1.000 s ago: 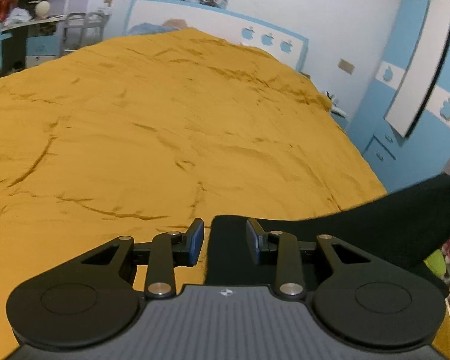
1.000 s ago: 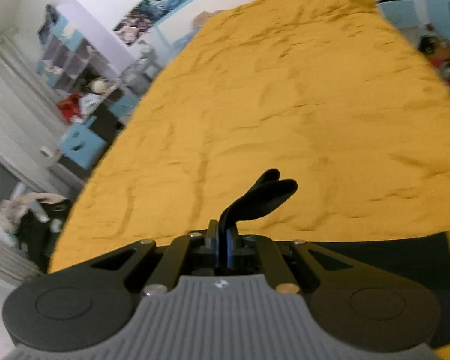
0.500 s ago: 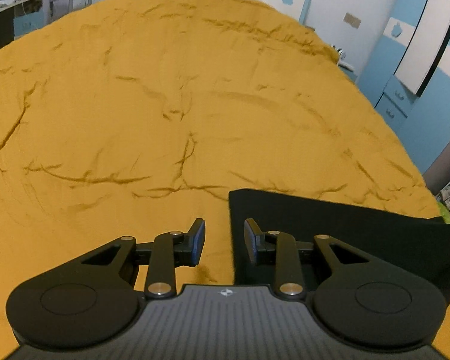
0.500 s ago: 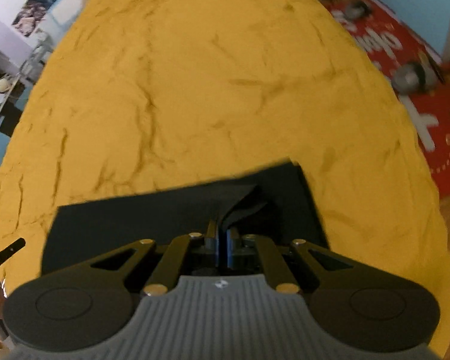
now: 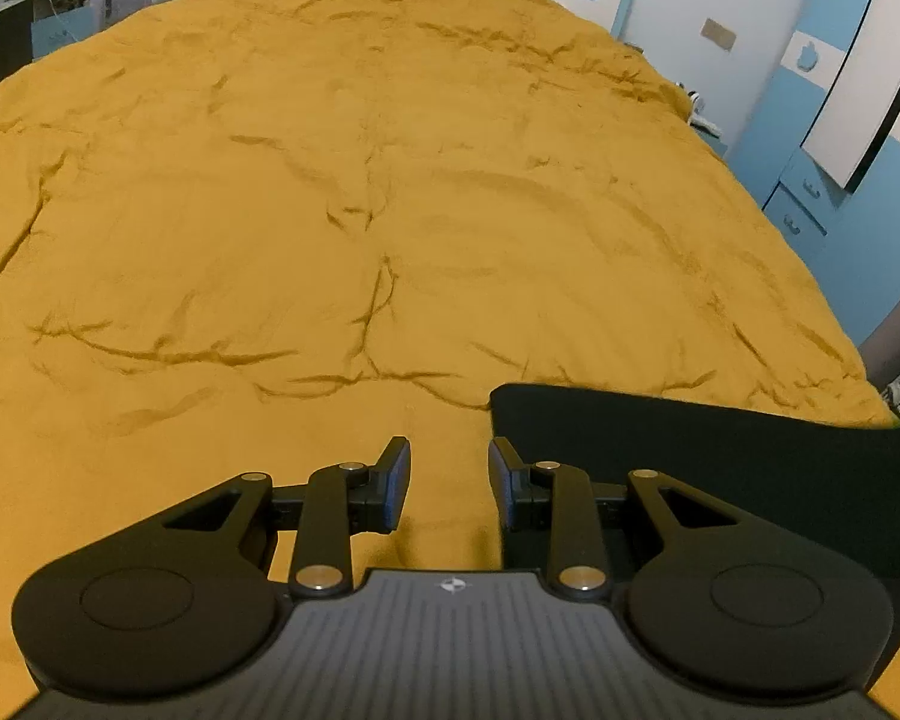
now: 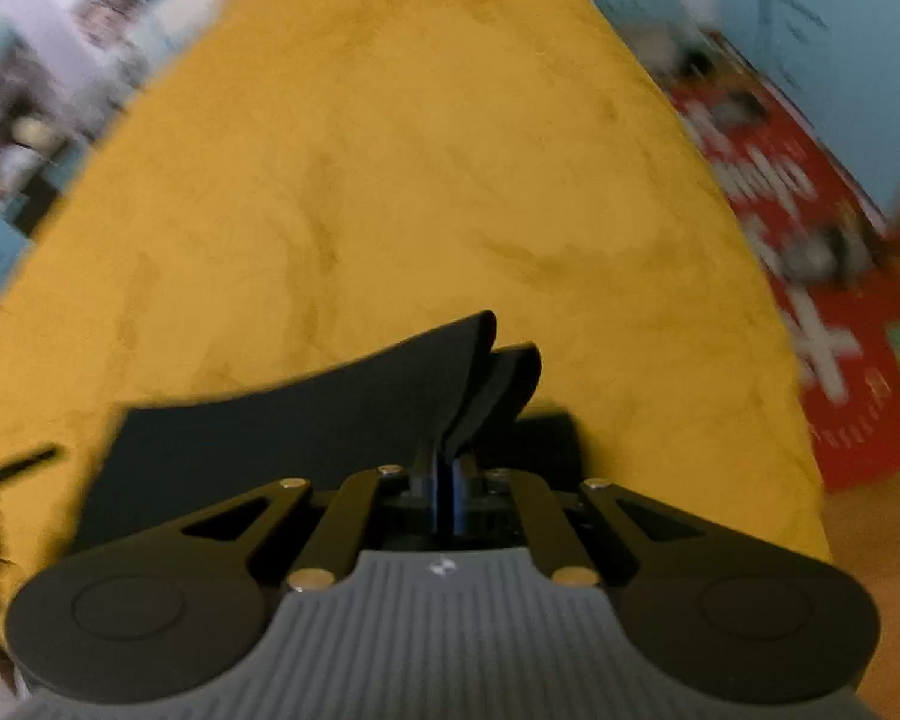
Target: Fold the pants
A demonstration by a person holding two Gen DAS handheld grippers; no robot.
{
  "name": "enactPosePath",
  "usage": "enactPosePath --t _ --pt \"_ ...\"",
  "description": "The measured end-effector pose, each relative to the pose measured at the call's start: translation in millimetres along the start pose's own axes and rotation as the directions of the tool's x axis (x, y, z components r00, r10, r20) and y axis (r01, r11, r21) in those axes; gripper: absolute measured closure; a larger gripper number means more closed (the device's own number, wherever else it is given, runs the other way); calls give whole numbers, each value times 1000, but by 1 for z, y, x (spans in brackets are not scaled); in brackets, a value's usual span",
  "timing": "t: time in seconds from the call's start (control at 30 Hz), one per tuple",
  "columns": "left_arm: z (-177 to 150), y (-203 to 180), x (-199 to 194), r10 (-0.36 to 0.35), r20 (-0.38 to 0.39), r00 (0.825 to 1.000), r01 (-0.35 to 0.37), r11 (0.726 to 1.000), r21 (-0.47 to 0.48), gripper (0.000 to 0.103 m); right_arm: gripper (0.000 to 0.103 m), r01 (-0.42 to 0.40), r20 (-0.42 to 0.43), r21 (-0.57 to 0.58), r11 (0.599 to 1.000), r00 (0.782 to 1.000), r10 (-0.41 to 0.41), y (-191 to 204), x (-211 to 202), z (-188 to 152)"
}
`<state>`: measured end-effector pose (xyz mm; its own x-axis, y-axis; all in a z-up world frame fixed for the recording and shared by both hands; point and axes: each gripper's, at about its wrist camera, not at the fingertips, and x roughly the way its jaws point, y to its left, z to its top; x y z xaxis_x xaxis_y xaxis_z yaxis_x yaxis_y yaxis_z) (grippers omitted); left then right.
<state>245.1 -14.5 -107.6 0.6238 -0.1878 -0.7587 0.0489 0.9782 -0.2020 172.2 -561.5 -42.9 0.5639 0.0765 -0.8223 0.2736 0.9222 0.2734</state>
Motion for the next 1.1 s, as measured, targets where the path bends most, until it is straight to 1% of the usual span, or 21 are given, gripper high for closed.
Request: enactPosePath --t 0.07,0.13,0.2,0.27,0.37,0.4,0.43,0.47,0.53,0.6,0.63,0.67,0.7,0.77,0.8,0.87,0.9,0.97,1.03,1.07,1.1 --pt "0 -1 3 -11 -7 1000 11 1000 -6 70 103 25 -38 21 999 999 -24 -13 26 -12" --pt "1 -3 4 -35 -7 999 35 999 -7 70 103 35 -37 26 999 999 -34 -21 41 -23" --pt "2 -6 5 -43 -2 999 43 999 6 70 100 37 -26 25 999 999 -36 -25 43 -27" --pt "5 -9 7 -45 1 999 45 999 22 70 93 79 -7 6 997 997 -79 -26 41 -32" --pt "8 -14 12 -64 -4 998 65 997 48 71 92 186 38 -49 981 982 -184 -17 28 -37" --pt "10 -16 15 -74 -8 997 75 996 57 71 92 194 61 -64 979 980 -191 -15 25 -37" --pt "11 -19 19 -87 -15 996 88 994 64 71 92 170 82 -64 983 983 -164 -13 20 -36" --pt "13 -20 22 -100 -20 995 101 993 61 71 92 127 96 -56 990 988 -121 -11 16 -35" --pt "16 -24 30 -139 -25 990 140 990 36 71 92 75 120 -39 996 990 -70 -7 14 -31" --pt "18 -27 38 -167 -26 986 168 986 13 72 91 25 137 -21 999 990 -22 -5 20 -25" --pt "19 -30 44 -169 -25 985 169 985 13 72 91 -7 142 -13 1000 990 9 -4 25 -24" --pt "20 -34 50 -167 -31 985 167 986 18 73 91 -17 144 -11 1000 989 18 -2 32 -23" --pt "20 -37 57 -164 -44 986 165 986 27 74 91 -8 143 -12 1000 990 9 -1 39 -22" --pt "19 -42 75 -125 -65 990 129 990 57 76 91 50 144 -4 999 988 -49 -1 56 -23" --pt "18 -45 82 -102 -66 993 107 991 80 79 93 76 147 10 997 986 -77 -4 63 -25" --pt "17 -47 96 -58 -76 995 67 991 117 84 98 86 152 46 995 984 -93 -9 69 -30" --pt "17 -47 101 -45 -78 996 55 990 130 86 103 90 156 57 994 983 -98 -11 72 -32" --pt "19 -48 103 -12 -65 998 22 988 150 86 103 123 172 69 990 976 -134 -13 73 -36" --pt "21 -51 96 53 -33 998 -47 983 177 86 103 164 203 71 984 963 -175 -11 68 -39" --pt "21 -52 91 76 -18 997 -72 979 189 84 93 184 226 64 981 955 -194 -6 63 -41" --pt "20 -53 83 84 -7 996 -81 977 199 84 92 193 247 53 980 948 -201 -1 55 -46"
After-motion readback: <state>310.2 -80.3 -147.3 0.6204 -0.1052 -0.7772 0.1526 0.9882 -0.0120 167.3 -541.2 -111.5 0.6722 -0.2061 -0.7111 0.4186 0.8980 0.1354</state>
